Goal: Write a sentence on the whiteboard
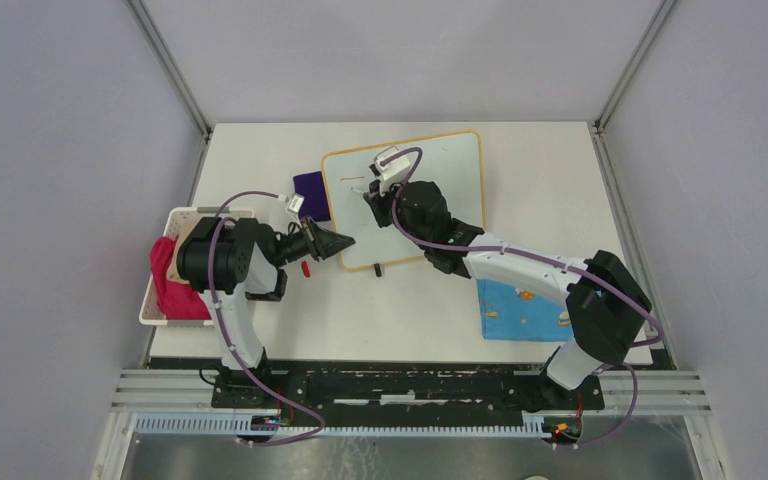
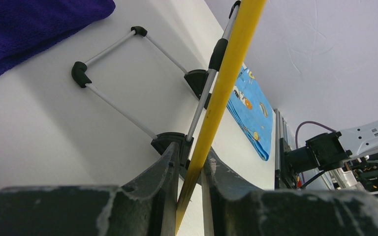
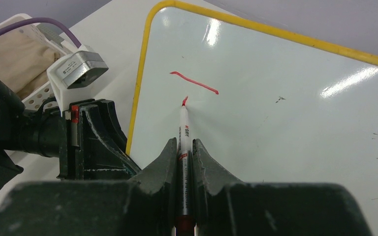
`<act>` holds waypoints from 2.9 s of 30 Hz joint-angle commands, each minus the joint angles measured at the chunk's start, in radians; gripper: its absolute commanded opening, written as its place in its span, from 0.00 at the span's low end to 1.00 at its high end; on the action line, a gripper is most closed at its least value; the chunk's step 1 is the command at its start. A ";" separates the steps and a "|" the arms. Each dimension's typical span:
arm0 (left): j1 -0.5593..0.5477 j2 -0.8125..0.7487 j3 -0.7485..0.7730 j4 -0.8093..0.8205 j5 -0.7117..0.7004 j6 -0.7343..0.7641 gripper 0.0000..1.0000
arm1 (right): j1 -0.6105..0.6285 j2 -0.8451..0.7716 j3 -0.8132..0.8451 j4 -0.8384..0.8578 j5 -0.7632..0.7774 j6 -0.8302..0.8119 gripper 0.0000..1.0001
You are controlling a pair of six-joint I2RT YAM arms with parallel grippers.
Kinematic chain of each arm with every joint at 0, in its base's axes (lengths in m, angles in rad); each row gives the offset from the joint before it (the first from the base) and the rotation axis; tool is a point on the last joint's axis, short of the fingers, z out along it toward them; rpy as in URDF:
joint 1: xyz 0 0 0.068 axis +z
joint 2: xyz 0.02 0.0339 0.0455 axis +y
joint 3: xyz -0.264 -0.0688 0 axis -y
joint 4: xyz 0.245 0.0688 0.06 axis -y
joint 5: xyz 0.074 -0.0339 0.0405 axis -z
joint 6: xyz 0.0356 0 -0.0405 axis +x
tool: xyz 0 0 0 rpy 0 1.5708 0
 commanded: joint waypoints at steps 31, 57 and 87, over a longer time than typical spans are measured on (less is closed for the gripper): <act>0.011 0.029 0.003 0.156 -0.055 -0.014 0.02 | -0.023 -0.083 -0.038 0.030 0.009 0.017 0.00; 0.010 0.030 0.004 0.156 -0.055 -0.016 0.02 | -0.050 -0.121 -0.151 0.012 0.034 0.021 0.00; 0.008 0.032 0.006 0.156 -0.051 -0.017 0.02 | -0.054 -0.063 -0.036 0.008 -0.050 0.018 0.00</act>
